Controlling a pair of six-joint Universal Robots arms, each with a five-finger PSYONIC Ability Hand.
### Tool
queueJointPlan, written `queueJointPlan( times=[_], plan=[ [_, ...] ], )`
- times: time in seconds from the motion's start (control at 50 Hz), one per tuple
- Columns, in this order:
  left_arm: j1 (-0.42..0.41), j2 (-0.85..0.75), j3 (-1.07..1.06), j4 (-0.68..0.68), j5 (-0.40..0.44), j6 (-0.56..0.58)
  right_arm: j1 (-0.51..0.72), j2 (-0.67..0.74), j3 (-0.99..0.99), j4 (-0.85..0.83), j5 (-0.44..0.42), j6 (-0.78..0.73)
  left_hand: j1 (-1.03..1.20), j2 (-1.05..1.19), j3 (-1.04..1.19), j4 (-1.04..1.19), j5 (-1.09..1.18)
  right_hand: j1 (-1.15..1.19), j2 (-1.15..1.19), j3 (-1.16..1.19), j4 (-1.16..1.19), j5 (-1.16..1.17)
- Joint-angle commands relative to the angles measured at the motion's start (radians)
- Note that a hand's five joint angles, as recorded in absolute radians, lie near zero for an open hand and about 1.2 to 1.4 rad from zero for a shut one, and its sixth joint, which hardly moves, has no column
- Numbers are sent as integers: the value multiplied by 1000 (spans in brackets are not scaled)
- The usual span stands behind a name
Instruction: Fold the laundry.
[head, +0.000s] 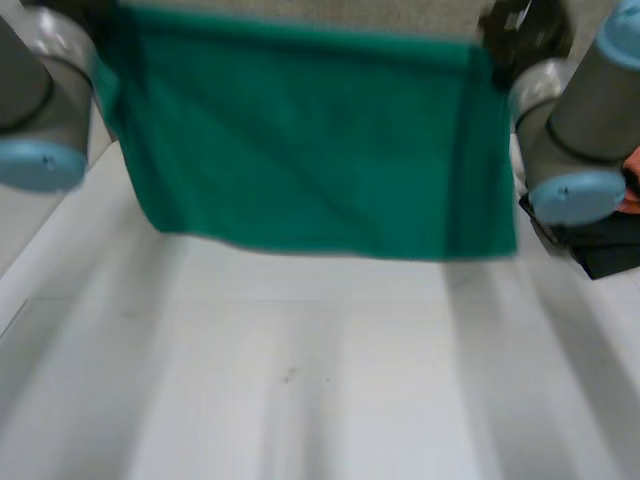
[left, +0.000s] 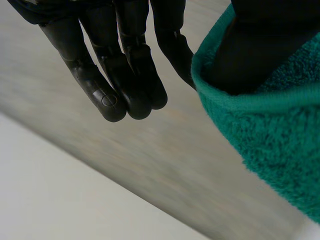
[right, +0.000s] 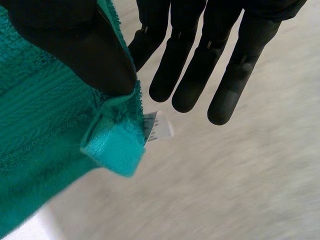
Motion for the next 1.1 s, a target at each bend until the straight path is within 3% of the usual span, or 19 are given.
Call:
queueJointPlan(
  times=[0.02,0.16,0.36,0.52,0.68,0.76,0.86,0.98,1.04,1.1],
  plan=[
    [43,24,27,38,-9,-146,0,-57,33,-131,-36,58,216,200,207,197,246,271,221,207,198,186],
    [64,29,-152,-46,2,-203,-8,-24,115,-42,-83,83,216,200,207,197,246,271,221,207,198,186],
    [69,-40,-479,6,91,-192,-9,85,310,24,-172,102,216,200,207,197,246,271,221,207,198,186],
    [104,-181,-608,66,94,-67,-32,197,369,50,-157,86,216,200,207,197,246,271,221,207,198,186],
    [126,-192,-619,57,95,13,-40,174,387,104,-152,105,216,200,207,197,246,271,221,207,198,186],
    [141,-168,-632,55,101,-2,-38,150,402,115,-155,114,-267,-283,-276,-286,-237,271,221,207,198,186],
    [162,-165,-646,55,111,-17,-43,136,415,116,-155,126,-421,-437,-429,-440,-391,271,221,207,198,186],
    [190,-168,-660,54,129,-16,-55,139,413,135,-155,141,-333,-350,-342,-352,-303,271,221,207,198,186],
    [201,-157,-665,43,154,-22,-64,142,413,150,-158,161,214,198,206,195,244,271,221,207,198,186],
    [201,-145,-668,17,196,-31,-66,144,410,164,-160,196,216,200,207,197,246,253,203,189,180,168]
  ],
)
